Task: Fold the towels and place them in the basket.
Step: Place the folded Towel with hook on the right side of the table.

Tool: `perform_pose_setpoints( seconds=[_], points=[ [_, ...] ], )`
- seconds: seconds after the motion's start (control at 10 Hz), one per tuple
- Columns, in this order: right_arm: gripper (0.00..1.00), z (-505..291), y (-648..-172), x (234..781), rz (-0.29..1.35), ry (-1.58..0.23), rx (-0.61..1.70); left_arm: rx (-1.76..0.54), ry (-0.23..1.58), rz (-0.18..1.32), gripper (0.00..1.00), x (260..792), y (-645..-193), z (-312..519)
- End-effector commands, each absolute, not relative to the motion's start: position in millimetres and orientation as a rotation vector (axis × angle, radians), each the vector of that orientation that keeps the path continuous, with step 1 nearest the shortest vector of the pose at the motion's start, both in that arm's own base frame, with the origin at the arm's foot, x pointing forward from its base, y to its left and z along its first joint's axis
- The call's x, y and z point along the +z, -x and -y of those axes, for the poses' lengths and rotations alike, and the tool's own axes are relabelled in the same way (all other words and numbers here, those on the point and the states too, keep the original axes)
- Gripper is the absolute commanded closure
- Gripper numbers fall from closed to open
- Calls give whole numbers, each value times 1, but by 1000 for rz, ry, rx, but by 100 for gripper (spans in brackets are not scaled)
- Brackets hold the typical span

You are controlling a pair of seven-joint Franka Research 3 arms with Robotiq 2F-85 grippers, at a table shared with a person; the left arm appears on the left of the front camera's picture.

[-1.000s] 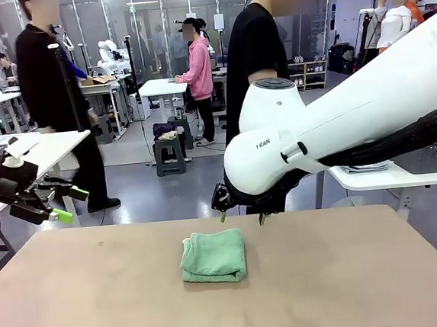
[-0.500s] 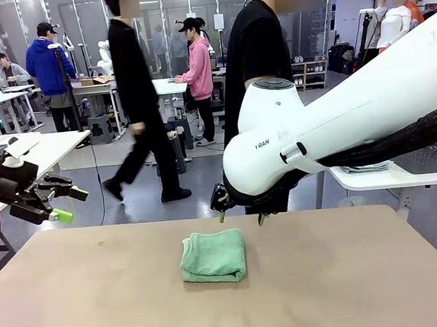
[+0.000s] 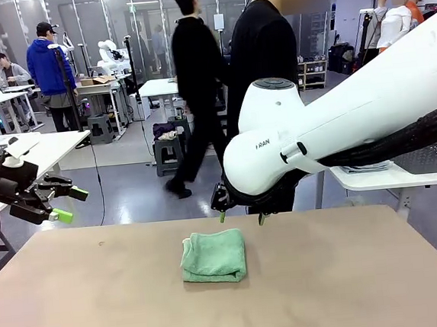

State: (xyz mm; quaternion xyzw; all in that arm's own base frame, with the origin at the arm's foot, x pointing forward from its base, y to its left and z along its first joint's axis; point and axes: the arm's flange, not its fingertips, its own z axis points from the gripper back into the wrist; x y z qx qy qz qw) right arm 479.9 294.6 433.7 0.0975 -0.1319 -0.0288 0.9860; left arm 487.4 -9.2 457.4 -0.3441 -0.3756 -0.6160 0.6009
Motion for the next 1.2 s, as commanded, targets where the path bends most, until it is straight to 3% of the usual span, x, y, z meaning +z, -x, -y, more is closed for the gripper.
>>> perform_pose_setpoints(
  seconds=[0.0,0.3,1.1],
  points=[
    [0,-297,-481,434,271,-203,-62,-1426,788,876,0,459,-486,9],
    [0,-295,-480,434,265,-196,-58,-1426,788,876,0,459,-486,9],
    [0,-297,-538,342,200,-194,-116,-1426,788,876,0,459,-486,9]
  ],
)
